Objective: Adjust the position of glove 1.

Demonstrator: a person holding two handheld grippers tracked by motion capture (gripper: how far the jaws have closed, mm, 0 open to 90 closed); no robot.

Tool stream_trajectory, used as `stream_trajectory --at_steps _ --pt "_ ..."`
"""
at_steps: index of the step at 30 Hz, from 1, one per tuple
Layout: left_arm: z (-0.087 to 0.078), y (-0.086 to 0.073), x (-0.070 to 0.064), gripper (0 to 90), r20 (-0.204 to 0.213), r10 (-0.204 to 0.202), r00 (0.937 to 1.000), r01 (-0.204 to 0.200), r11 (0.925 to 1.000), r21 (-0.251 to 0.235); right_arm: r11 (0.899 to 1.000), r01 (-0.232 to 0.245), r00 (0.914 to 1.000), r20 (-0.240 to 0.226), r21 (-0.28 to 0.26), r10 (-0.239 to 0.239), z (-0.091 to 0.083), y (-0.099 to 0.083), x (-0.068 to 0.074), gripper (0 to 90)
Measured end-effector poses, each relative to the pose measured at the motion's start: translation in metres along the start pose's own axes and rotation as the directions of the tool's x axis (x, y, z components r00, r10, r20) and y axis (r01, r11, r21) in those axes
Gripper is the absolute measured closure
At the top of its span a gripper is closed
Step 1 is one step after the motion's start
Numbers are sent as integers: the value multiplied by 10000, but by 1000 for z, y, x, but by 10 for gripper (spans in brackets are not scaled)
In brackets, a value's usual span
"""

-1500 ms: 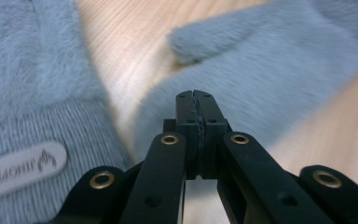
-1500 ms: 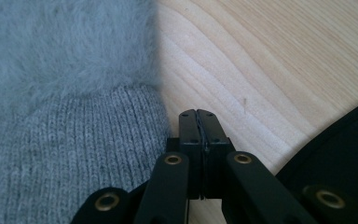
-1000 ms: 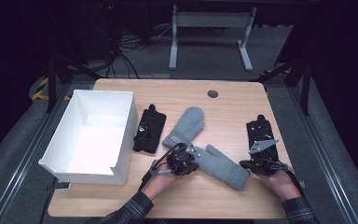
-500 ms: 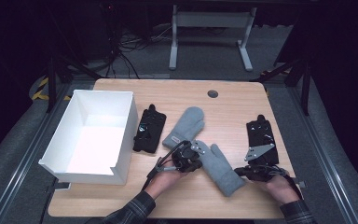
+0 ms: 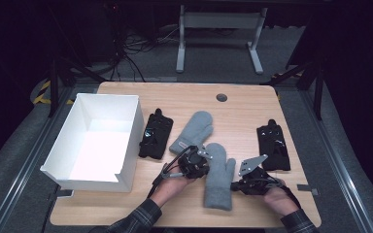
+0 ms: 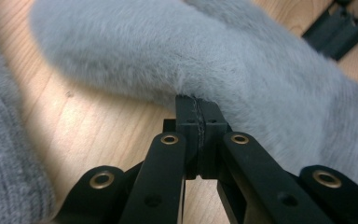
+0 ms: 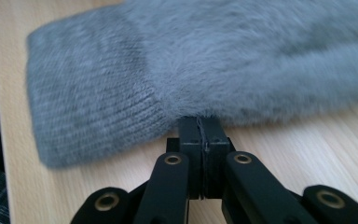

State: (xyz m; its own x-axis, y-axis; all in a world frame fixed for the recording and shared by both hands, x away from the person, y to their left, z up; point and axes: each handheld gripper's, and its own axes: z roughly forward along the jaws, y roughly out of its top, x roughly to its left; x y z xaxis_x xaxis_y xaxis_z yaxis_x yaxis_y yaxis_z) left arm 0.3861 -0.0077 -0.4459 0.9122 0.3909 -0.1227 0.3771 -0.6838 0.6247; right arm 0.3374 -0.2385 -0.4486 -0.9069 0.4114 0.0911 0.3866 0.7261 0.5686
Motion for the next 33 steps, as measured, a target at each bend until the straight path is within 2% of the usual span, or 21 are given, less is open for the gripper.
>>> stream_trajectory --at_steps 12,18,24,27,30,31,33 --pt "-9 -9 6 899 -51 -226 9997 226 9997 23 9967 782 9958 -466 -222 -792 24 27 21 900" --pt "-16 -17 4 899 -124 -189 9997 192 9996 191 9915 1264 9889 -752 -315 -1285 36 39 34 900" --pt "-19 -19 7 899 -212 -270 9994 273 9995 152 9905 1316 9881 -749 -394 -1343 37 41 37 900" --pt "-24 -19 9 899 -223 -323 9992 324 9995 8 9906 1223 9905 -557 -607 -1257 30 37 35 899" --pt "-31 -20 13 896 -251 -405 9989 400 9990 -216 9907 1076 9939 -163 -832 -1093 18 29 32 793" --pt "-33 -20 15 888 -247 -471 9986 465 9986 -256 9907 1040 9946 121 -873 -1033 13 25 31 771" --pt "-36 -21 17 823 -297 -524 9982 516 9983 -283 9917 787 9958 546 -1020 -734 5 18 27 725"
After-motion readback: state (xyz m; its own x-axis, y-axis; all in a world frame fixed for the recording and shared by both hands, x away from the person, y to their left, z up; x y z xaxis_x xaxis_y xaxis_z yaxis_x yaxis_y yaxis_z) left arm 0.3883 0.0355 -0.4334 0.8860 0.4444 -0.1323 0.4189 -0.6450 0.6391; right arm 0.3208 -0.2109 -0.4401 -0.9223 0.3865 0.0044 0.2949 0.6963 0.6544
